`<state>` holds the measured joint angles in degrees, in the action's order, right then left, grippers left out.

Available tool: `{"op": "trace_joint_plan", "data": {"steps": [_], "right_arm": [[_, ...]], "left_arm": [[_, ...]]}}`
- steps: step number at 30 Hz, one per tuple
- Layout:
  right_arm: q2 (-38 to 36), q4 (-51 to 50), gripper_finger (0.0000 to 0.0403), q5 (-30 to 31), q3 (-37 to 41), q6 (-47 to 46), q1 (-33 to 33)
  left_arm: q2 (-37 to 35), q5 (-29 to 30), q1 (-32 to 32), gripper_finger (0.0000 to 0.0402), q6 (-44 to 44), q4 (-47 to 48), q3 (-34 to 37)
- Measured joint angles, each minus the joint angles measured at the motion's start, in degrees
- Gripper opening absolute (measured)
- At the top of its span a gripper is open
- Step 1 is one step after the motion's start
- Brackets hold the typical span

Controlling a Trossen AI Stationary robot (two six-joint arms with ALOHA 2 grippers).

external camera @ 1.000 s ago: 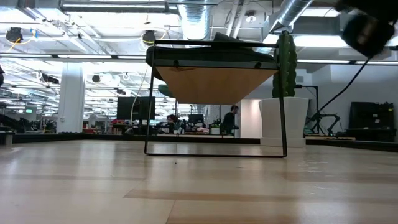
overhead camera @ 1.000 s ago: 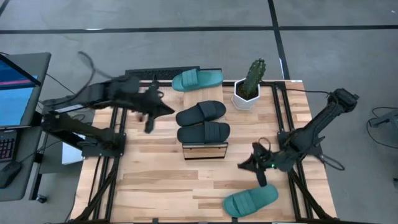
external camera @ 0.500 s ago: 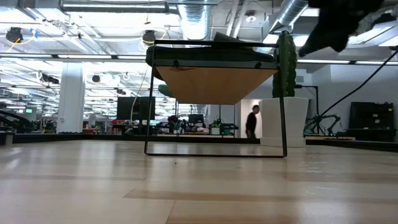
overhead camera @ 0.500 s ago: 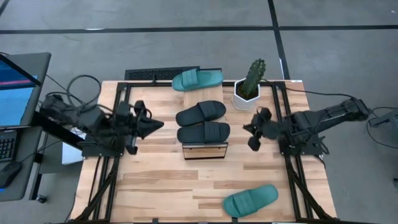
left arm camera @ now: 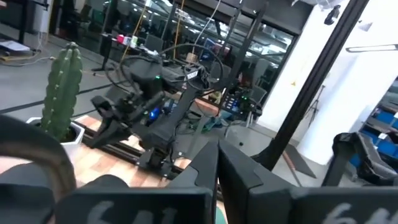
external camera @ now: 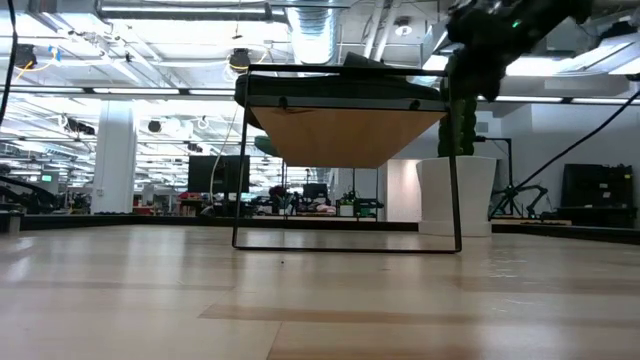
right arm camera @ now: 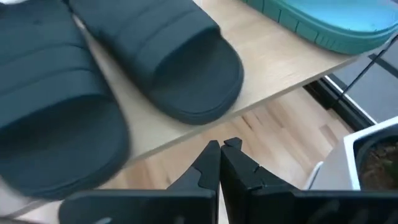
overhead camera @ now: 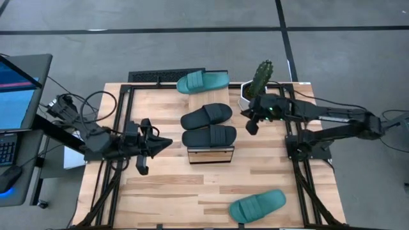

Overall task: Pick and place slides into the shelf
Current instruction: Adjust the top black slipper on the shelf

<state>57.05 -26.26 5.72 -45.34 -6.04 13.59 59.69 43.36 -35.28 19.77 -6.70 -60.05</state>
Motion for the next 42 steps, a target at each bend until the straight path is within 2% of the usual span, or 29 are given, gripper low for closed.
{"op": "trace_joint_plan", "data": {"steps": [9, 15, 25, 34, 38, 42], "right_arm": [[9.48, 8.03, 0.0, -0.94, 0.09, 4.13, 4.27], [12.37, 11.47, 0.0, -1.25, 0.09, 6.51, 5.76], [12.46, 11.31, 0.0, -2.9, -2.42, 6.73, 5.56], [12.46, 5.94, 0.0, -2.76, -4.94, 7.73, 3.56], [12.46, 5.74, 0.0, 0.05, -4.94, 8.72, 4.16], [12.46, 6.25, 0.0, 0.35, -4.94, 9.64, 5.86]], "left_arm": [[0.47, 1.2, -0.93, 0.0, 0.65, -0.94, 0.02], [0.47, 1.32, -0.93, 0.0, 0.96, -0.92, 0.02], [0.47, 1.3, -0.93, 0.0, 0.96, -0.69, 0.02], [0.47, 1.28, -0.93, 0.0, 0.94, -0.47, 0.02], [0.47, 1.26, -0.93, 0.0, 0.95, -0.44, 0.02], [0.47, 1.24, -0.93, 0.0, 0.95, -0.42, 0.02]]}}
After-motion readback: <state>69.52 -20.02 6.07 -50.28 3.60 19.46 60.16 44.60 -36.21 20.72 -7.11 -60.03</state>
